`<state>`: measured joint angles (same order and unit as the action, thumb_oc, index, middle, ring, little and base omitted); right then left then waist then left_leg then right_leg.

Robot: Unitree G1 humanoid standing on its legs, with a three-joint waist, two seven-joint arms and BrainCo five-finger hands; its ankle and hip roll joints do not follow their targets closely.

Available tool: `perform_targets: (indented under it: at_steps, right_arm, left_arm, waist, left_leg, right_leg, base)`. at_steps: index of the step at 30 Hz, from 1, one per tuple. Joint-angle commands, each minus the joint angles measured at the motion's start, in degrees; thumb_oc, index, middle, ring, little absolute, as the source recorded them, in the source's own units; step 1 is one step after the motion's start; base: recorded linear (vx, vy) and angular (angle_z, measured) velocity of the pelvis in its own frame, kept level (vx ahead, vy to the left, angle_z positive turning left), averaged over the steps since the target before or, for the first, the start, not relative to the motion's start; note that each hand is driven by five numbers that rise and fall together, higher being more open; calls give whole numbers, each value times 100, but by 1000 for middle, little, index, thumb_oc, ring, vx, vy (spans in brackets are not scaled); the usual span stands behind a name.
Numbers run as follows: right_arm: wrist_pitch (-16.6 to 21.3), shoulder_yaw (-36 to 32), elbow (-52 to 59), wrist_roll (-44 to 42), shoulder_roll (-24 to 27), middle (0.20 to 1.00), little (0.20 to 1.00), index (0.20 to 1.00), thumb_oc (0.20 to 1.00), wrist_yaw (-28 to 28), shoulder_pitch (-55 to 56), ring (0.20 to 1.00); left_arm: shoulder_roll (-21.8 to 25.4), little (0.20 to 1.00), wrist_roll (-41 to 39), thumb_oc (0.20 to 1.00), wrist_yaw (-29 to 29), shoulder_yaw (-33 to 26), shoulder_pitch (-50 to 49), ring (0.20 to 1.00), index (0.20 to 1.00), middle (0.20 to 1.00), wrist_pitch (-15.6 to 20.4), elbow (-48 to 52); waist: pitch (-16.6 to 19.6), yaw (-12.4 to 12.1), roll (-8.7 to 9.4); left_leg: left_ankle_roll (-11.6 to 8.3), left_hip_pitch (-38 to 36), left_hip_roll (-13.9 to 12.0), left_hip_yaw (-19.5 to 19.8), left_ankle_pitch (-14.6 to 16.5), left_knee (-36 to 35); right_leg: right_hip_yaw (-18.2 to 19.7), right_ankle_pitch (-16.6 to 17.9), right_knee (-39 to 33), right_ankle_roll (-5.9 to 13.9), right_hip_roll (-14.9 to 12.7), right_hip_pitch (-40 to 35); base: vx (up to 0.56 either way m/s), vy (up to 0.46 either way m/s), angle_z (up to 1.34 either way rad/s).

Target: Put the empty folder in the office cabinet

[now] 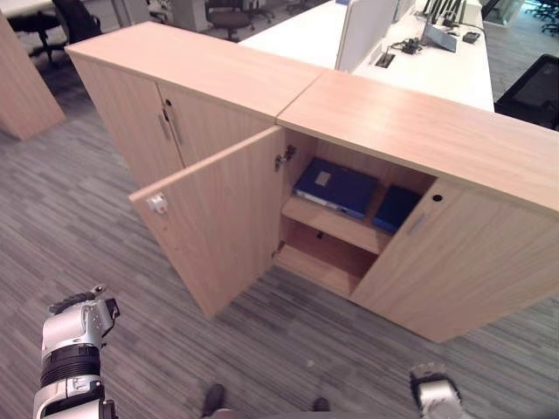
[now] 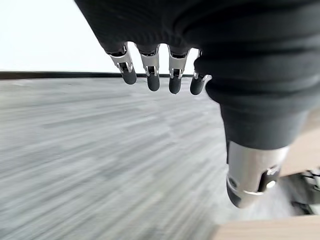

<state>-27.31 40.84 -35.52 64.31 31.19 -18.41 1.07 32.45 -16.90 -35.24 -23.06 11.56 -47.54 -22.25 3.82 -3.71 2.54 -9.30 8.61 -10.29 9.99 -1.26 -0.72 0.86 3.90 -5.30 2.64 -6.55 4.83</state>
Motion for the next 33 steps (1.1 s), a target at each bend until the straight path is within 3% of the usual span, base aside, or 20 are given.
perform_targets:
  at_steps: [1, 3, 6, 10, 12, 13, 14, 15, 17, 18, 19, 22, 24, 26, 28, 30, 33]
  right_arm:
    - [-87, 76, -544, 310, -60, 1000, 1000, 1000, 1000, -253, -239, 1000]
    - [-162, 66, -784, 256, -150, 1000, 1000, 1000, 1000, -214, -450, 1000]
    - [-338, 155, -1616, 115, -523, 1000, 1000, 1000, 1000, -68, -929, 1000]
    - [-517, 174, -2772, -191, -1041, 1000, 1000, 1000, 1000, 242, -1542, 1000]
    - [-551, 129, -2932, -265, -1123, 1000, 1000, 1000, 1000, 297, -1662, 1000]
    - [-551, 129, -2935, -267, -1125, 1000, 1000, 1000, 1000, 300, -1665, 1000]
    - [-603, 102, -3033, -380, -1232, 1000, 1000, 1000, 1000, 383, -1802, 1000]
    - [-662, 95, -3168, -558, -1401, 1000, 1000, 1000, 1000, 539, -1896, 1000]
    - [-651, 98, -3199, -623, -1468, 1000, 1000, 1000, 1000, 552, -1976, 1000]
    - [-661, 102, -3166, -635, -1444, 1000, 1000, 1000, 1000, 480, -2116, 1000]
    - [-655, 94, -3132, -666, -1443, 1000, 1000, 1000, 1000, 445, -2196, 1000]
    - [-589, 189, -3087, -642, -1419, 1000, 1000, 1000, 1000, 283, -2271, 1000]
    - [-591, 270, -3091, -696, -1429, 1000, 1000, 1000, 1000, 232, -2479, 1000]
    - [-590, 265, -3098, -700, -1428, 1000, 1000, 1000, 1000, 238, -2477, 1000]
    - [-707, 316, -3676, -909, -1726, 1000, 1000, 1000, 1000, 429, -2706, 1000]
    - [-705, 314, -3696, -925, -1734, 1000, 1000, 1000, 1000, 452, -2710, 1000]
    - [-796, 344, -4149, -1119, -2027, 1000, 1000, 1000, 1000, 666, -2780, 1000]
  left_arm:
    - [33, 1000, 499, 1000, -30, 70, 73, 1000, 1000, 1000, 86, 86]
    - [38, 1000, 501, 1000, -8, 232, 236, 1000, 1000, 1000, 100, 44]
    - [61, 1000, 467, 1000, -25, 479, 612, 1000, 1000, 1000, 118, -92]
    - [263, 1000, 423, 1000, -34, 874, 1353, 1000, 1000, 1000, 168, -529]
    - [292, 1000, 400, 1000, 13, 924, 1508, 1000, 1000, 1000, 135, -518]
    - [292, 1000, 400, 1000, 13, 924, 1511, 1000, 1000, 1000, 135, -519]
    - [281, 1000, 508, 1000, 214, 1029, 1668, 1000, 1000, 1000, 56, -487]
    - [145, 1000, 627, 1000, 426, 1218, 1815, 1000, 1000, 1000, 74, -477]
    - [174, 1000, 758, 1000, 657, 1218, 1845, 1000, 1000, 1000, 107, -539]
    - [233, 1000, 805, 1000, 821, 1218, 1907, 1000, 1000, 1000, 94, -586]
    - [199, 1000, 823, 1000, 915, 1308, 2017, 1000, 1000, 1000, 86, -624]
    - [-70, 1000, 851, 1000, 1117, 1613, 2121, 1000, 1000, 1000, 375, -905]
    - [-411, 1000, 659, 1000, 1229, 1835, 2210, 1000, 1000, 1000, 669, -1206]
    - [-418, 1000, 649, 1000, 1217, 1846, 2218, 1000, 1000, 1000, 680, -1216]
    - [-970, 1000, 462, 1000, 1129, 2181, 2251, 1000, 1000, 1000, 1035, -1755]
    - [-973, 1000, 449, 1000, 1116, 2190, 2263, 1000, 1000, 1000, 1047, -1771]
    - [-1536, 1000, 274, 1000, 988, 2502, 2286, 1000, 1000, 1000, 1339, -2282]
  waist:
    - [418, -14, -377]
    - [504, -13, -434]
    - [567, -104, -371]
    - [534, -179, -259]
    - [461, -246, -255]
    - [464, -252, -256]
    - [374, -333, -339]
    - [373, -269, -350]
    - [388, -381, -288]
    - [396, -446, -239]
    - [429, -455, -169]
    - [456, -370, -54]
    - [498, -344, -32]
    - [495, -355, -36]
    - [545, -253, -25]
    - [543, -261, -24]
    - [581, -136, -12]
  left_leg:
    - [27, -308, -101, 77, -77, -395]
    - [155, -478, 217, 20, 54, -423]
    - [478, -631, 681, -102, 93, -428]
    - [830, -787, 1139, -192, 96, -428]
    - [920, -856, 1218, -328, 128, -428]
    - [918, -849, 1213, -333, 125, -428]
    - [952, -819, 1149, -499, 123, -428]
    - [970, -754, 1128, -598, 58, -428]
    - [980, -763, 1135, -776, 109, -428]
    - [955, -752, 1149, -934, 90, -428]
    - [905, -772, 1164, -983, 142, -428]
    - [939, -927, 1129, -1148, 272, -428]
    - [897, -1001, 1070, -1264, 299, -428]
    - [894, -1005, 1064, -1266, 302, -428]
    - [896, -1044, 993, -1312, 348, -428]
    - [894, -1045, 990, -1316, 350, -428]
    - [881, -1024, 921, -1332, 358, -428]
  right_leg:
    - [161, -1175, 30, -71, 256, -676]
    - [128, -1219, 30, 173, -77, -698]
    - [116, -1124, 30, 463, -567, -631]
    - [78, -888, 30, 655, -985, -556]
    - [-320, -657, 30, 629, -1092, -469]
    - [-313, -650, 30, 625, -1086, -458]
    - [-1210, -793, 573, 391, -1012, -327]
    - [-1172, -924, 796, 200, -567, -192]
    - [-1328, -869, 634, 179, -485, -216]
    - [-1819, -740, 393, 182, -511, -330]
    - [-2049, -686, 219, 192, -485, -448]
    - [-1411, -555, 30, 282, -299, -461]
    - [-1389, -486, 30, 274, -244, -470]
    - [-1387, -486, 30, 271, -239, -473]
    - [-1249, -458, 30, 197, -158, -467]
    - [-1245, -457, 30, 196, -156, -466]
    - [-1200, -467, 30, 133, -90, -451]
  base:
    - [275, 703, 24]
    - [111, 490, 11]
    - [98, 545, -18]
    - [47, 402, -19]
    - [-1, 210, -19]
    - [-98, 136, -25]
    - [-134, 153, -38]
    - [-129, 148, -37]
    - [-56, 28, -50]
    - [-4, -37, -53]
    - [24, -76, -64]
    - [32, -34, -60]
    - [29, -39, -42]
    - [12, -34, -27]
    - [26, -59, 1]
    - [10, -29, 3]
    - [10, -31, 3]
